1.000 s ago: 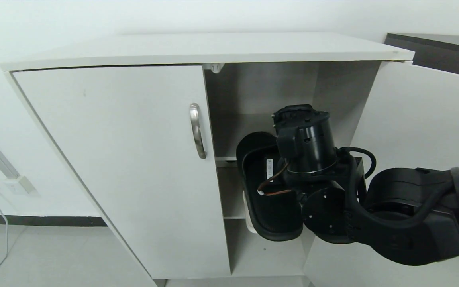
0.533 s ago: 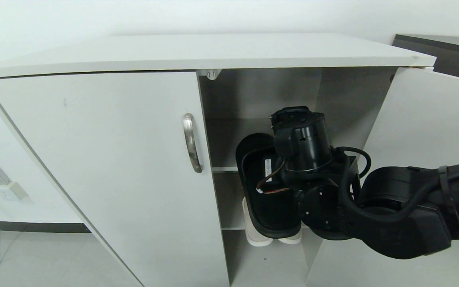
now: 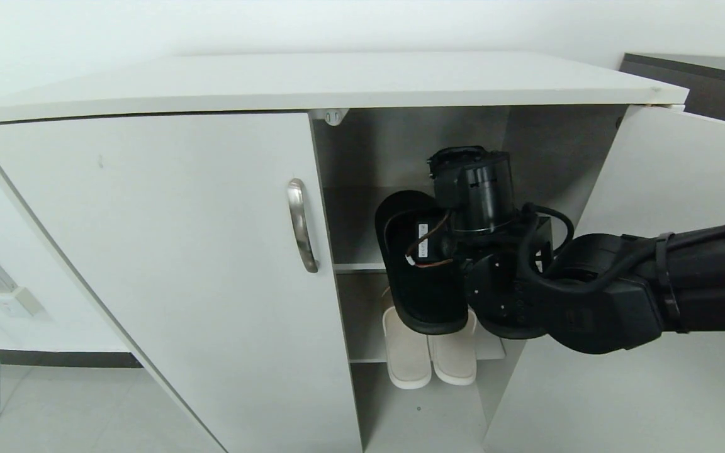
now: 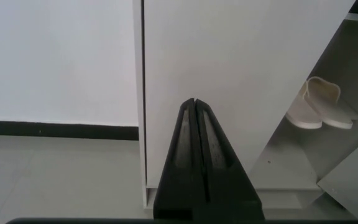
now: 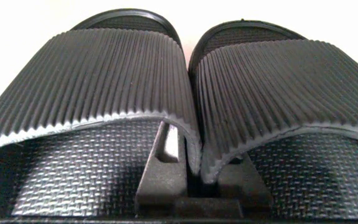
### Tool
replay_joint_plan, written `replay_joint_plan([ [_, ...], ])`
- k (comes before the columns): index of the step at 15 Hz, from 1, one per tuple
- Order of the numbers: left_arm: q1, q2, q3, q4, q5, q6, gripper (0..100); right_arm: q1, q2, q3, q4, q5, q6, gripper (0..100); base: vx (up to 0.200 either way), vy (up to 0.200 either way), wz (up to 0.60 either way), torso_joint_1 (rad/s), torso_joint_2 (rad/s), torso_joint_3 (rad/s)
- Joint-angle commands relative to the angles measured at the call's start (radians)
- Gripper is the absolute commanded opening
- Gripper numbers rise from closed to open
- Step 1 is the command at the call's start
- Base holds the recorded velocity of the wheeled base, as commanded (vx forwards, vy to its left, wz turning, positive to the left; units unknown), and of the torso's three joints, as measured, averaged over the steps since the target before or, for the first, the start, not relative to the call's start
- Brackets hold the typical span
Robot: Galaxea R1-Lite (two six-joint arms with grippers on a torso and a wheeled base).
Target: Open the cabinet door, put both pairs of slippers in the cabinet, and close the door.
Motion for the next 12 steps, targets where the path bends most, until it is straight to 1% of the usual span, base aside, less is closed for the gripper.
replay_joint_plan([
  [1,0.0,0.001,0.0,0.0,0.001,-0.001,0,-0.016,0.048,-0.077,0.041,0.011,-0.009,0,0.0,0.0,0.0,0.0,0.0,0.0],
  [3,0.0,0.001,0.0,0.0,0.001,-0.003,0,-0.033,0.079,-0.149,0.096,0.013,-0.007,0,0.0,0.0,0.0,0.0,0.0,0.0],
  [5,0.0,0.001,0.0,0.0,0.001,-0.003,0,-0.042,0.103,-0.197,0.118,0.013,-0.009,0,0.0,0.0,0.0,0.0,0.0,0.0],
  [12,0.0,0.001,0.0,0.0,0.001,-0.003,0,-0.07,0.162,-0.315,0.187,0.028,-0.009,0,0.0,0.0,0.0,0.0,0.0,0.0],
])
